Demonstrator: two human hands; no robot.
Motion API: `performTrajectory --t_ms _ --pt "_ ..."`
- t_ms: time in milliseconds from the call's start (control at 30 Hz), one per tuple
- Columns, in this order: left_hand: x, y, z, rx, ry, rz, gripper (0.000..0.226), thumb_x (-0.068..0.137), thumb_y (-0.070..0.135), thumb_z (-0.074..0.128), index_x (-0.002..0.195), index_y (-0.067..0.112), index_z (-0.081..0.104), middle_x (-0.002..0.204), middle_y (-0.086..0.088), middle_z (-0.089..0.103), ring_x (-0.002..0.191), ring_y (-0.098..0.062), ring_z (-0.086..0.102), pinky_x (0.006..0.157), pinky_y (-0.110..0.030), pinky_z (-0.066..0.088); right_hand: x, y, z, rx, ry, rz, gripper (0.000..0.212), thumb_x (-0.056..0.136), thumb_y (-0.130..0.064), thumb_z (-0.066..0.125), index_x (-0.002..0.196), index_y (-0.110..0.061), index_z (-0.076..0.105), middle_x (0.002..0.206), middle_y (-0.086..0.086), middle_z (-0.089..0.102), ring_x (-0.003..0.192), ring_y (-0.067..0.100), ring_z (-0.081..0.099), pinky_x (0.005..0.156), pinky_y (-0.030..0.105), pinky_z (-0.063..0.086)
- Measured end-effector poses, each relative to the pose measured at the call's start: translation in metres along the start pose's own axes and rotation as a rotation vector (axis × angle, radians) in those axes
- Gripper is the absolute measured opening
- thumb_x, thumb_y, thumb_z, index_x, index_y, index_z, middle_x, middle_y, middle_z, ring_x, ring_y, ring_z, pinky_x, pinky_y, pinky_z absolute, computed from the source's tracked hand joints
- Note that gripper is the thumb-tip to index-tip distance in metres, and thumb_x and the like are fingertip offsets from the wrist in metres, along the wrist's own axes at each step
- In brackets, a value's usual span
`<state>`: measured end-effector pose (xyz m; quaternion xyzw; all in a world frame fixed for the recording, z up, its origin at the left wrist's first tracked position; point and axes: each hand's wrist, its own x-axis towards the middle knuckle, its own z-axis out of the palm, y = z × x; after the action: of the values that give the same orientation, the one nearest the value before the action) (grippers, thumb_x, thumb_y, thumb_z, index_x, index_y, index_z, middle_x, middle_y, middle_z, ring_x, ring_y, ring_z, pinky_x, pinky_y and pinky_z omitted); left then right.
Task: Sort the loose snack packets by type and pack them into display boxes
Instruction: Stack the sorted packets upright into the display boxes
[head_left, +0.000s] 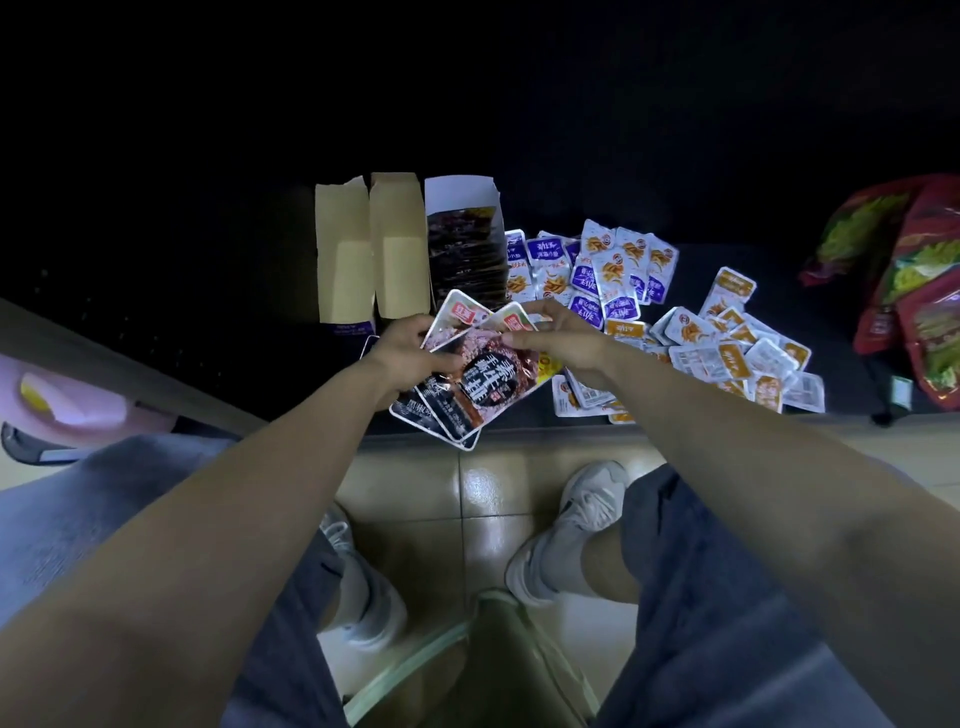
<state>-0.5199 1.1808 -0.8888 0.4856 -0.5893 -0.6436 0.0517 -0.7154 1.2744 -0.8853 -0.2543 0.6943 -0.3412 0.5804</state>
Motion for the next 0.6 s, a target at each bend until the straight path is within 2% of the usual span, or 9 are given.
performTrajectory --t_ms 67,133,200,267,333,400,500,533,600 --pt "0.002 0.000 -0.003 -0.079 0.051 -0.017 0.041 0.078 -0.003 0.073 0.116 0.008 0.061 0.099 -0.010 0.070 0.082 -0.018 0.067 0.070 -0.025 0.055 -0.002 0.004 -0.006 0.079 -0.084 0.082 0.040 0.083 -0.014 0.074 0.115 -0.021 0.051 0.111 0.006 0.066 0.106 0.022 0.062 0.091 0.032 0.049" --pt "0.003 0.002 -0.005 -0.089 0.050 -0.018 0.039 0.080 -0.002 0.072 0.116 0.010 0.062 0.095 -0.006 0.070 0.080 -0.013 0.066 0.065 -0.020 0.052 -0.003 0.007 -0.008 0.155 -0.105 0.090 0.029 0.085 -0.005 0.070 0.104 -0.021 0.055 0.100 0.002 0.066 0.096 0.018 0.062 0.082 0.028 0.053" --pt "0.005 0.002 -0.004 -0.095 0.004 -0.041 0.038 0.081 0.002 0.072 0.117 0.013 0.063 0.099 -0.007 0.070 0.086 -0.018 0.067 0.073 -0.028 0.057 -0.002 0.009 -0.008 0.169 -0.053 0.067 0.031 0.084 -0.003 0.070 0.107 -0.017 0.056 0.096 0.002 0.064 0.087 0.014 0.061 0.071 0.023 0.053" --pt "0.005 0.003 -0.002 -0.091 -0.032 -0.043 0.035 0.083 0.011 0.073 0.116 0.018 0.063 0.105 -0.007 0.070 0.092 -0.022 0.067 0.087 -0.037 0.055 0.001 0.009 -0.006 0.135 -0.023 0.045 0.022 0.083 -0.008 0.072 0.098 -0.016 0.058 0.087 0.000 0.064 0.078 0.012 0.059 0.066 0.021 0.052" --pt "0.008 0.004 0.000 -0.081 -0.057 -0.010 0.042 0.084 0.010 0.071 0.123 0.022 0.060 0.110 -0.006 0.069 0.096 -0.021 0.066 0.090 -0.036 0.053 0.003 0.008 -0.004 0.138 -0.014 0.031 0.015 0.085 -0.016 0.072 0.084 -0.018 0.056 0.078 -0.002 0.063 0.071 0.011 0.058 0.065 0.021 0.050" --pt "0.014 0.004 0.000 -0.035 -0.057 0.018 0.052 0.085 0.004 0.068 0.131 0.024 0.054 0.116 -0.001 0.064 0.103 -0.018 0.063 0.093 -0.030 0.048 0.007 0.010 -0.004 0.172 -0.003 0.029 0.024 0.086 -0.024 0.071 0.074 -0.020 0.050 0.075 -0.003 0.059 0.067 0.010 0.056 0.062 0.022 0.048" --pt "0.022 0.003 0.004 -0.008 -0.051 0.025 0.056 0.085 -0.004 0.065 0.133 0.020 0.051 0.121 -0.004 0.063 0.107 -0.019 0.063 0.098 -0.034 0.048 0.010 0.011 -0.001 0.071 -0.082 0.077 0.019 0.087 -0.023 0.070 0.079 -0.020 0.053 0.079 -0.003 0.059 0.068 0.008 0.052 0.061 0.020 0.042" --pt "0.025 0.003 0.006 -0.018 -0.059 0.033 0.054 0.085 -0.007 0.063 0.131 0.018 0.051 0.120 -0.006 0.064 0.105 -0.020 0.063 0.095 -0.033 0.050 0.012 0.011 0.000 0.016 -0.098 0.089 0.017 0.086 -0.021 0.070 0.080 -0.019 0.055 0.076 -0.003 0.060 0.066 0.008 0.051 0.060 0.020 0.041" --pt "0.031 0.006 0.011 -0.026 -0.053 0.067 0.048 0.086 -0.010 0.060 0.126 0.015 0.052 0.110 -0.003 0.066 0.095 -0.015 0.064 0.080 -0.021 0.053 0.015 0.008 -0.003 -0.050 -0.067 0.063 0.020 0.087 -0.018 0.070 0.074 -0.018 0.055 0.061 -0.004 0.057 0.056 0.007 0.049 0.053 0.018 0.039"
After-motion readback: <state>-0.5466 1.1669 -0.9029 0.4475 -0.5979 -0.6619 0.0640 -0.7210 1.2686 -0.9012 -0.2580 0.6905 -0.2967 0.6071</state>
